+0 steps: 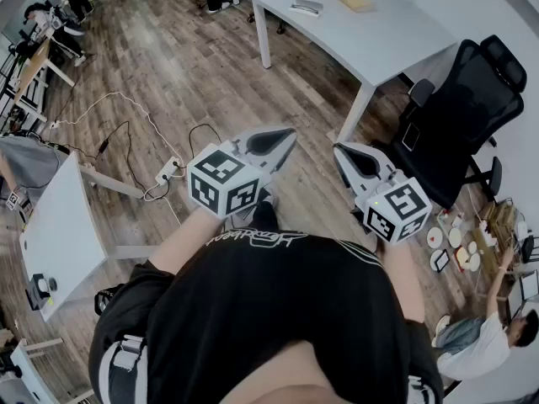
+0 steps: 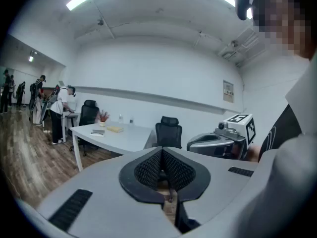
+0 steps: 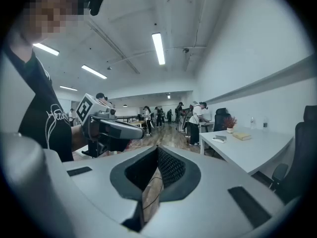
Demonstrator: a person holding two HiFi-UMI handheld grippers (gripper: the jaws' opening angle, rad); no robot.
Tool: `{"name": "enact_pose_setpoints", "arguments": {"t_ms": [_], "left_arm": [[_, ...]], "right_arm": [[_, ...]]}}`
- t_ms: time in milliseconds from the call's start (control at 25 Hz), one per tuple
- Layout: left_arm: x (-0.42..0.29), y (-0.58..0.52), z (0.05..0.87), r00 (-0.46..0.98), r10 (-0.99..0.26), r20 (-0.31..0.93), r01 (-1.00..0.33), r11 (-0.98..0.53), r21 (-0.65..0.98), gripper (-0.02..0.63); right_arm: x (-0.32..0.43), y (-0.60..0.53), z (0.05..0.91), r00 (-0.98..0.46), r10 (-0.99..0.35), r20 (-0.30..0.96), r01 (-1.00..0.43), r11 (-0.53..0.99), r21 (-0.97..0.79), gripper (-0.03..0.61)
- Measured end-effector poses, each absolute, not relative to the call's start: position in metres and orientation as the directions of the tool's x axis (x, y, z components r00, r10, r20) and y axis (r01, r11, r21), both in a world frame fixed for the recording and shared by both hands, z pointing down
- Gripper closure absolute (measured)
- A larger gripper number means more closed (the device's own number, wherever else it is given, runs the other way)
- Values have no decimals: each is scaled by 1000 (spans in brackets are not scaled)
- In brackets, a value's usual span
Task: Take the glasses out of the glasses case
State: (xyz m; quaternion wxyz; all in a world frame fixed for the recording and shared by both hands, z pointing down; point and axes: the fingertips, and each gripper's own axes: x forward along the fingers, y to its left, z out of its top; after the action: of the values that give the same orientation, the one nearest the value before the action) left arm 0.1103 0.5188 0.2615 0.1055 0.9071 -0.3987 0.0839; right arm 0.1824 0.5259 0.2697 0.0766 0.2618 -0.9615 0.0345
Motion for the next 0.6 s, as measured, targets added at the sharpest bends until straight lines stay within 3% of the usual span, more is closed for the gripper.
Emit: {"name": "enact_pose_setpoints", "arguments": {"t_ms": [600], "left_arm": [[117,511,268,668,-697,262,-742,-653,153,606]], "right_arm": [[183,513,273,-878,-457,143,-471,878,-87,569]]}}
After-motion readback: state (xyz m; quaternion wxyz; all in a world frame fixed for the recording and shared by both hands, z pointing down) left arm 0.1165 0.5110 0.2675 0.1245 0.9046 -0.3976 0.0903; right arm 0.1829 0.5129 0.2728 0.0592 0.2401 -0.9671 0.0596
